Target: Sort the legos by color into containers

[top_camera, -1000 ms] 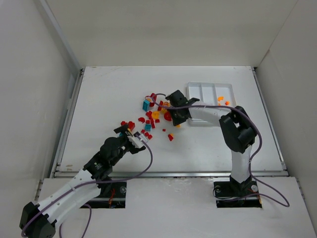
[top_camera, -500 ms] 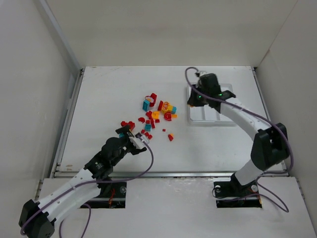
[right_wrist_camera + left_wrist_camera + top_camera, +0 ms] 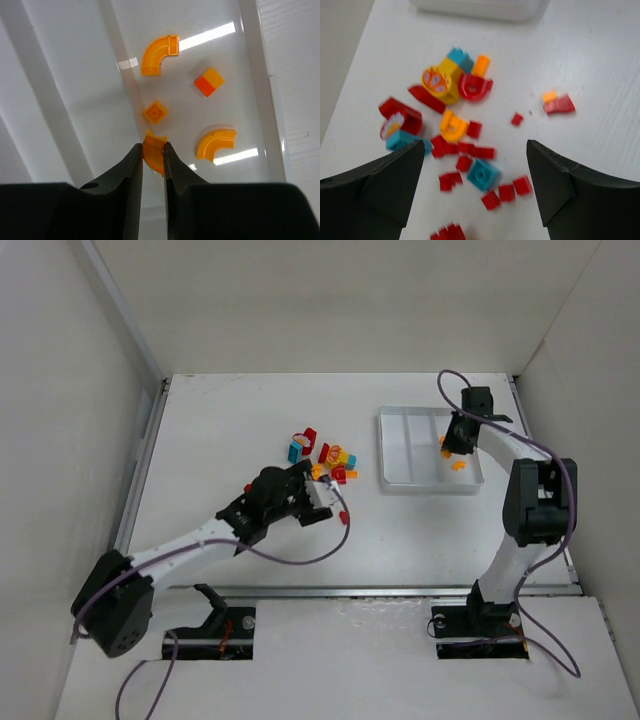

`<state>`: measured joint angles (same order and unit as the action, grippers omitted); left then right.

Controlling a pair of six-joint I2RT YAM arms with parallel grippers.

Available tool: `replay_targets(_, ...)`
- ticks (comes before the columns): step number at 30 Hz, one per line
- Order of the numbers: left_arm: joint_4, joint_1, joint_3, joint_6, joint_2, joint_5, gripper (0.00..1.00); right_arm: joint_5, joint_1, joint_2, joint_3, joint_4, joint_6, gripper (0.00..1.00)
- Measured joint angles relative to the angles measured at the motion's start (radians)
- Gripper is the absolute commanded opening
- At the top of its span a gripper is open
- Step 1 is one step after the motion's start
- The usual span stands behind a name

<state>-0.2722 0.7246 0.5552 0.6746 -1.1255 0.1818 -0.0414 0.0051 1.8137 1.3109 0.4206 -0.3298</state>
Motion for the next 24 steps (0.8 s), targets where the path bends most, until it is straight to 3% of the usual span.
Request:
replay_targets(3,-0.050,0.000,0.133,0.010,-0.141,0.053,0.77,-0.019,-0.004,0.048,0.048,0.031,0.000,0.11)
replay_targets(5,-0.061,-0.006,0.198,0.035,-0.217,0.088,0.71,-0.025,-0.006,0.060,0.082,0.035,0.001,0.20)
replay_targets(7,-0.057,-0.007,0.278,0.068,-0.307,0.141,0.66,-0.030,-0.011,0.061,0.103,0.035,0.002,0.35)
replay_targets(8,-0.048,-0.010,0.317,0.080,-0.351,0.163,0.62,-0.029,-0.017,0.061,0.112,0.035,0.003,0.55)
replay_targets(10,-0.019,-0.021,0.420,0.104,-0.452,0.232,0.62,-0.021,-0.031,0.064,0.122,0.038,0.007,0.68)
replay_targets(15,0.090,-0.066,0.654,0.183,-0.663,0.427,0.62,0.048,-0.056,0.082,0.129,0.054,0.029,0.74)
replay_targets(21,0.336,-0.085,0.874,0.362,-0.846,0.547,0.46,0.066,-0.056,0.050,0.097,0.072,0.061,0.74)
replay_targets(24,0.448,-0.085,0.939,0.432,-0.903,0.570,0.44,0.064,-0.056,0.016,0.081,0.080,0.072,0.74)
